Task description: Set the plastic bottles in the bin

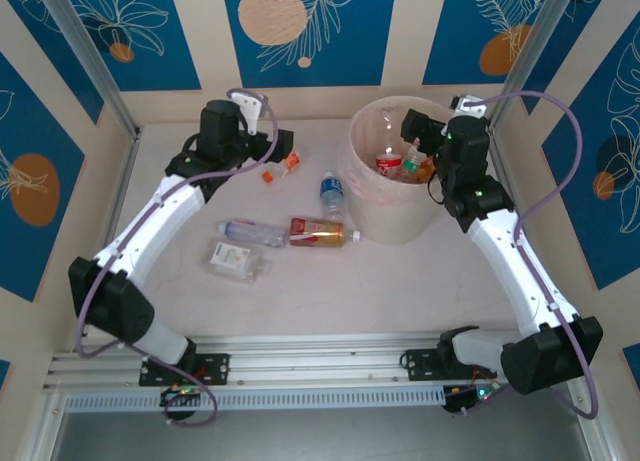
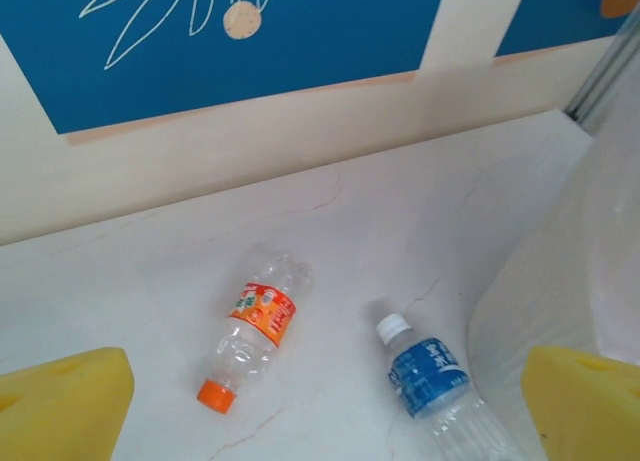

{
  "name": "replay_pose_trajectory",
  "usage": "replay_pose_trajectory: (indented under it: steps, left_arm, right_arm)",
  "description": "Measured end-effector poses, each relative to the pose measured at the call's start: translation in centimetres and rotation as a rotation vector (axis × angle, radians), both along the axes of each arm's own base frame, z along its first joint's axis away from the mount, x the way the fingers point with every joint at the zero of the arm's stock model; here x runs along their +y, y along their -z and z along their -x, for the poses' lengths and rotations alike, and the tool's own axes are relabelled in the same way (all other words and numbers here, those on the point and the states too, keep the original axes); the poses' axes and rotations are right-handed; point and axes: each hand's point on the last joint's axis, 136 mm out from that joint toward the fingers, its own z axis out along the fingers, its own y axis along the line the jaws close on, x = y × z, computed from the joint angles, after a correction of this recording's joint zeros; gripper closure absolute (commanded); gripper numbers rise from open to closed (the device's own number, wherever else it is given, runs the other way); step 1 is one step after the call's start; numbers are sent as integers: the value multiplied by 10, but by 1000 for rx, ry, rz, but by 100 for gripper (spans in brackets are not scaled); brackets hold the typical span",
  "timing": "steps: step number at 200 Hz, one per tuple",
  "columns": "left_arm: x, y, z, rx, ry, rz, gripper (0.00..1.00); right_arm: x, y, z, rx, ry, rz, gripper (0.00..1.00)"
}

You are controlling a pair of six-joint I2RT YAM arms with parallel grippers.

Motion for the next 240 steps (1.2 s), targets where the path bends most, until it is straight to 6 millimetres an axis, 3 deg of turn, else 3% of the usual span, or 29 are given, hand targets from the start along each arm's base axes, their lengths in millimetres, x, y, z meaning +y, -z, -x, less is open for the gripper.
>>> replay_pose_trajectory:
  steps: [34,79,105,162,201,240]
  left_arm:
    - [-5,33,-43,102,10,-74,1]
    - [-17,108,-89,279,47,-204,2]
    - [-20,149,-104,366,57,-258,2]
    - [-18,214,-111,496,63,-326,0]
    - [-15,236,-112,531,50,-353,1]
    - [-11,256,-114,561,34,-376,13]
  right_arm:
    - [9,-3,8,39,-34,25,1]
    - [24,-28,22,47,-85,42,1]
    - [28,-28,32,62,-100,49,1]
    - [29,-33,48,60,-108,54,1]
    - [31,-36,50,54,-111,56,1]
    - [32,-35,51,54,-106,59,1]
